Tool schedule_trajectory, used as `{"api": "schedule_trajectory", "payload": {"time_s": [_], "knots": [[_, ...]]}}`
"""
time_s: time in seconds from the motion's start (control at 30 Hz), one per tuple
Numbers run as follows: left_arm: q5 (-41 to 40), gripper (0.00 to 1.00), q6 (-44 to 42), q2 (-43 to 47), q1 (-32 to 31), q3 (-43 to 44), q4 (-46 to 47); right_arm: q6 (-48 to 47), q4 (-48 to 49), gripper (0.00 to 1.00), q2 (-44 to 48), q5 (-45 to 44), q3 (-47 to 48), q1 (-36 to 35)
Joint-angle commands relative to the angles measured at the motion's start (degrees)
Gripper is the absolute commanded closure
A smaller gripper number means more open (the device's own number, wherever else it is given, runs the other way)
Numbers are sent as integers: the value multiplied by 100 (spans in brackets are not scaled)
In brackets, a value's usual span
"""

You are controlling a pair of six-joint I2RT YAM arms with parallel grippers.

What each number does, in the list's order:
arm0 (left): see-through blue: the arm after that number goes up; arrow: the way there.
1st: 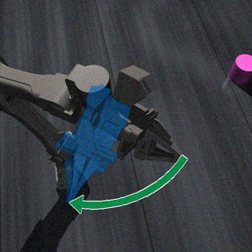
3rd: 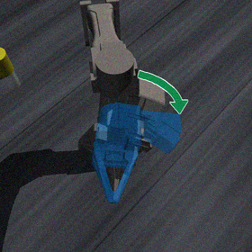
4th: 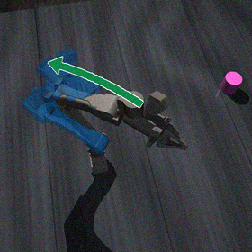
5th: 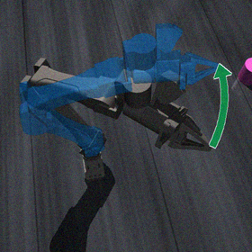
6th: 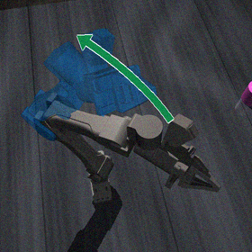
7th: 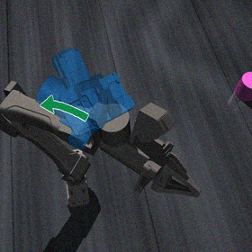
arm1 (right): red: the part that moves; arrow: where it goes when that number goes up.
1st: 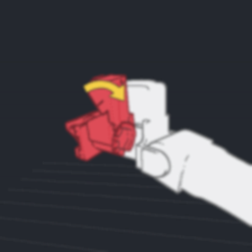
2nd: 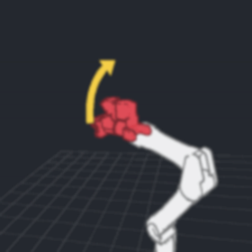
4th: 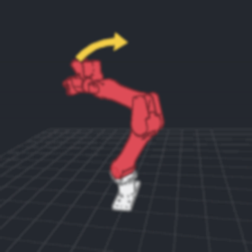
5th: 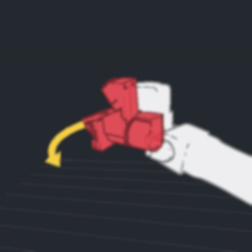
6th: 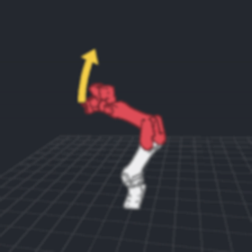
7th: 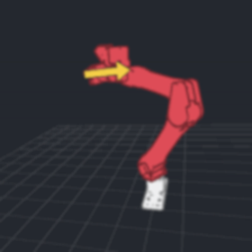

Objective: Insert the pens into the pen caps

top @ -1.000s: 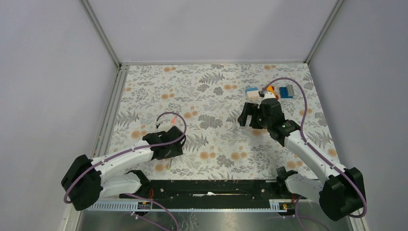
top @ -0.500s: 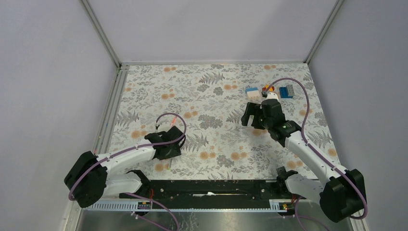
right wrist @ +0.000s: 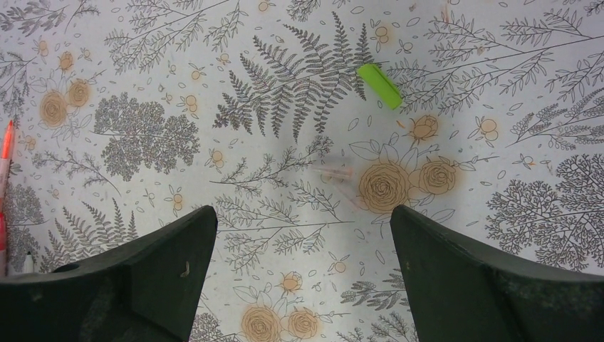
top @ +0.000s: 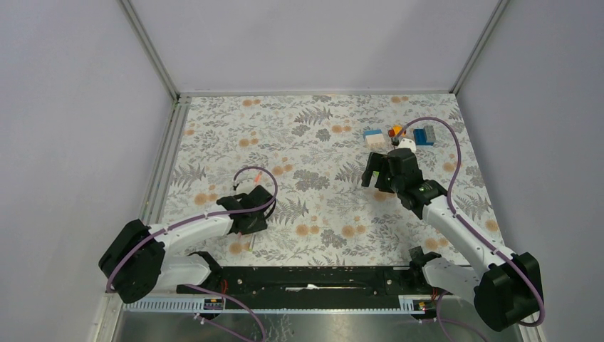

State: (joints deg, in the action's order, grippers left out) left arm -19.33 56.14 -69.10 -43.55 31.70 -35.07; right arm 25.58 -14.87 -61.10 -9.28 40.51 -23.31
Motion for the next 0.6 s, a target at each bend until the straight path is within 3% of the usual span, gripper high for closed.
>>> {"api": "schedule_trajectory", "payload": {"time_s": [0.0, 0.27, 0.57], "knots": [[285, 70, -2, -203, 13, -162, 338, 32, -19, 2, 145, -209, -21, -29], [425, 100, -219, -310, 14, -147, 629, 45, -40, 1, 257, -175, -28, -33], [805, 100, -477, -73, -2, 10, 1103, 240, 338, 1, 1033, -111, -484, -26]]}}
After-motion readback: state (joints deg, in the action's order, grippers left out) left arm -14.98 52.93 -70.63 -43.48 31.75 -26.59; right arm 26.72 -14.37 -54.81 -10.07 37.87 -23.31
